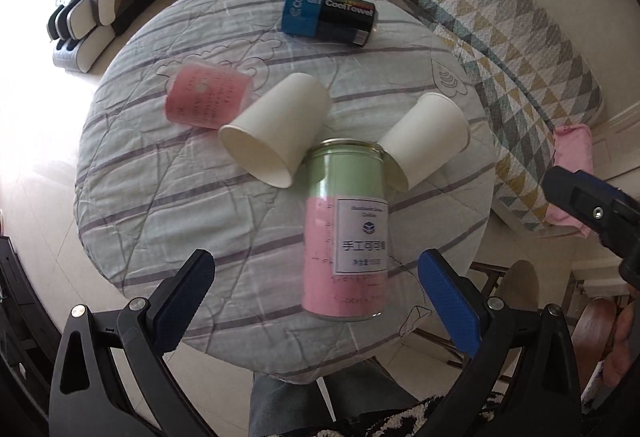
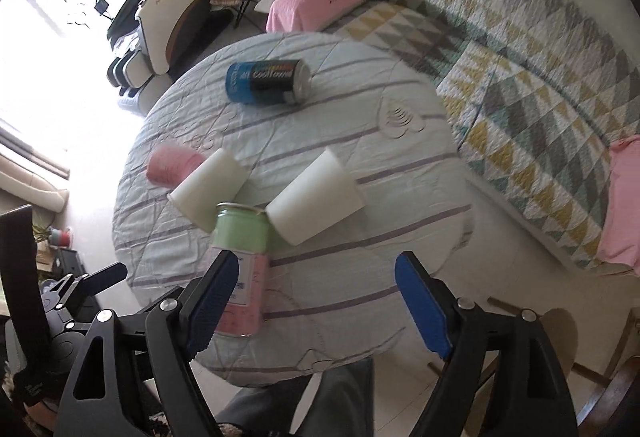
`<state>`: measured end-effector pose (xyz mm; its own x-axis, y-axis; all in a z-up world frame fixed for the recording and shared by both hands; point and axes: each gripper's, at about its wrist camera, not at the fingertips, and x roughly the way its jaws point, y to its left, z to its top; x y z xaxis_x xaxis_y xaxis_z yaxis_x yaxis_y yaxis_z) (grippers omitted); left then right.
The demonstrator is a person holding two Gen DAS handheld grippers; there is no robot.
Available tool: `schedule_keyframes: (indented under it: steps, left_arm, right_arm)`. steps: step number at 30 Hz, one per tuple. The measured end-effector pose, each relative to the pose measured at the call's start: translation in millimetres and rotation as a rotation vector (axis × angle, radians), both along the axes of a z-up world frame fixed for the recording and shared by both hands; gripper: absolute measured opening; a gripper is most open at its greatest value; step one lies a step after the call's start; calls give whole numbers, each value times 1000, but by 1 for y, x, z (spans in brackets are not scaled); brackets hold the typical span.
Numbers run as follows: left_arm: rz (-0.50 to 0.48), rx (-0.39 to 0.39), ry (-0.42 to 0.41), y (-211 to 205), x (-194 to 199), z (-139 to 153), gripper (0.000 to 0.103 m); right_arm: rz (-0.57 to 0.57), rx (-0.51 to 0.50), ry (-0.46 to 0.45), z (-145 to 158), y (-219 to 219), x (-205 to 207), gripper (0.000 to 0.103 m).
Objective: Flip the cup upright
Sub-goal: 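Carry the upright jar toward the left gripper and close the left gripper on it, then hold the upright jar in the left gripper while the right gripper withdraws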
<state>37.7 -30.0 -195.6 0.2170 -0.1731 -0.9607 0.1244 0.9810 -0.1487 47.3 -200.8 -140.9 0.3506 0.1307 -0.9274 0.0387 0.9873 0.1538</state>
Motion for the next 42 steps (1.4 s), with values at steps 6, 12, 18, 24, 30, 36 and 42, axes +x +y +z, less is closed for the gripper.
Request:
schedule_keyframes:
  steps: [6, 12, 18, 24, 30, 36, 42]
  left_arm:
    - [-30, 35, 18, -32, 5, -18, 103]
    - [-22, 128, 43, -43, 15, -41, 96]
    - [-6, 130, 83, -45, 26, -63, 75]
    - [-18, 105, 55, -48, 27, -61, 70]
    - [-8, 85, -1, -38, 17, -37, 70]
    - [23, 9, -109, -29, 17, -14, 70]
    - [-17, -80, -407, -27, 10, 9, 71]
  right_arm:
    - [-5, -31, -22, 4, -35, -6, 82]
    - [-41, 5, 19, -19, -65, -9, 82]
    - [-26, 16, 31, -35, -66, -8, 82]
    - [-13, 33, 53, -44, -65, -9, 82]
    - [-17, 56, 46, -42, -67, -11, 82]
    - [-3, 64, 13, -36, -61, -13, 82]
    - [-18, 55, 36, -45, -63, -15, 82]
